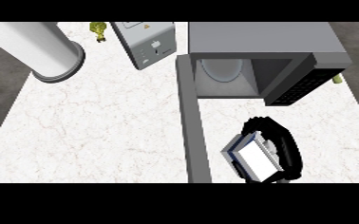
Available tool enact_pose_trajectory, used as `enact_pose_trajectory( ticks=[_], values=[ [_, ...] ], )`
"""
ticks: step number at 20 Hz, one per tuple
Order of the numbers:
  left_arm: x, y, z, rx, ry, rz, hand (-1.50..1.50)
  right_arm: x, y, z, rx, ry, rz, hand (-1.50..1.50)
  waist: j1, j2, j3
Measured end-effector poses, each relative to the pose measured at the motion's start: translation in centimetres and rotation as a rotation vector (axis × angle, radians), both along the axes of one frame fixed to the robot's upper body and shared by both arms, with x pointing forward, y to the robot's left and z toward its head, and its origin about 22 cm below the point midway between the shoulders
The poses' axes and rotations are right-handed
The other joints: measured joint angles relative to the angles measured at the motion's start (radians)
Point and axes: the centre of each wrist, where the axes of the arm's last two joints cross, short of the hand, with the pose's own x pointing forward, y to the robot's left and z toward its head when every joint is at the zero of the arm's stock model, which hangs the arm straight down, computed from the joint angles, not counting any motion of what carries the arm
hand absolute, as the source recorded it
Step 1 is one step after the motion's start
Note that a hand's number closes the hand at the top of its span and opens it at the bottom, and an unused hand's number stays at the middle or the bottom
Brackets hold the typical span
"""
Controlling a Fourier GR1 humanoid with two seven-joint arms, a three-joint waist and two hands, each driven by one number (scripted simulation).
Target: Pick up the milk, place it into the microwave and close the microwave
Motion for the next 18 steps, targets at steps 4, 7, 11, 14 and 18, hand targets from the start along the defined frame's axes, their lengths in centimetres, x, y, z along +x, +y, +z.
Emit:
enact_pose_trajectory(
  ticks=[4,7,11,14,18],
  values=[
    [-0.2,0.4,-0.4,-0.010,0.010,0.003,-1.50,0.0,1.2,2.6,0.007,0.005,-0.025,1.50,0.005,0.002,0.000],
    [-0.3,1.1,0.0,-0.007,0.007,0.010,-1.50,0.6,2.8,3.9,0.000,-0.004,-0.036,1.50,0.008,0.003,0.001],
    [-0.5,1.5,0.3,-0.008,0.009,0.021,-1.50,1.3,4.9,5.9,-0.014,-0.030,-0.055,1.50,0.011,0.004,0.001],
    [-0.5,2.3,0.1,-0.006,0.011,0.023,-1.50,2.8,6.5,6.4,-0.040,-0.043,-0.098,1.50,0.015,0.004,0.001],
    [0.0,3.1,-0.6,0.003,0.011,0.027,-1.50,5.9,7.3,6.7,-0.106,-0.034,-0.168,1.50,0.017,0.006,0.001]
  ],
)
